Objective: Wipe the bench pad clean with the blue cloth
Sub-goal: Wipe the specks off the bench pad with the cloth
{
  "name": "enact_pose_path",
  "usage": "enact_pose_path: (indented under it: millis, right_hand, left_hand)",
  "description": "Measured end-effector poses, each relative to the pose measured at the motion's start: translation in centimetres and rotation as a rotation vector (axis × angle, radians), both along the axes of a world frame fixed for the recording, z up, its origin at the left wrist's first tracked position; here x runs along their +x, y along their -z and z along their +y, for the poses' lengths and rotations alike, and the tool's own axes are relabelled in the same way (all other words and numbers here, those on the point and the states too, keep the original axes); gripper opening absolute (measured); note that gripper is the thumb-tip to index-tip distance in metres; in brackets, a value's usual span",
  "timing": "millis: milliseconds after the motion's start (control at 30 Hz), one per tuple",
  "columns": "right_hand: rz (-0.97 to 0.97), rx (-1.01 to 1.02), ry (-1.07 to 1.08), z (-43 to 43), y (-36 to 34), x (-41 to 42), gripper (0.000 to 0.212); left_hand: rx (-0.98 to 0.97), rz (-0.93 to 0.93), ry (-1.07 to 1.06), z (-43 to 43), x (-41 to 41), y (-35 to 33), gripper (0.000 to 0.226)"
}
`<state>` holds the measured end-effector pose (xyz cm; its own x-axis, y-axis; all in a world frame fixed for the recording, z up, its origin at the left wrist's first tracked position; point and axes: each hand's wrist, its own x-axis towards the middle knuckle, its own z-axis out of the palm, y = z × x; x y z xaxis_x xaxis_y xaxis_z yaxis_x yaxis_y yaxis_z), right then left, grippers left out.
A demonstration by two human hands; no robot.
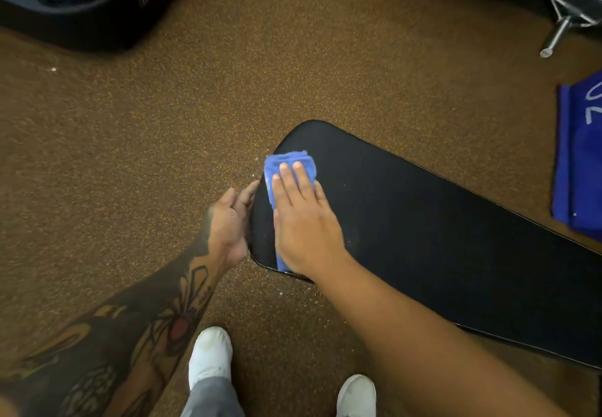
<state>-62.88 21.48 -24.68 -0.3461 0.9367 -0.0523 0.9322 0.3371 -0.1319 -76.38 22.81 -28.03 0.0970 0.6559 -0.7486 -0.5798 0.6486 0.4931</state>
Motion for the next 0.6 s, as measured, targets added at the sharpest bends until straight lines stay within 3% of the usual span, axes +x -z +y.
enact_pose_path:
  millis: [100, 267, 500, 600]
  right_hand:
    - [0.042, -0.041, 0.097, 0.0, -0.3, -3.0, 0.062]
    - [-0.012, -0.049, -0.19, -4.4, -0.1, -2.5, 0.067]
    - [0.04, -0.049, 0.191, -1.3, 0.0, -0.6, 0.06]
    - [0.046, -0.052, 0.101, -3.5, -0.1, -2.3, 0.063]
  left_hand:
    - [-0.002, 0.004, -0.038, -0.1, -0.2, 0.3, 0.067]
    - [0.004, 0.005, -0.053, -0.4, -0.6, 0.4, 0.074]
    - [0.071, 0.101, 0.055, -0.4, 0.4, 0.7, 0.061]
    - [0.123, 0.153, 0.077, -0.4, 1.1, 0.7, 0.057]
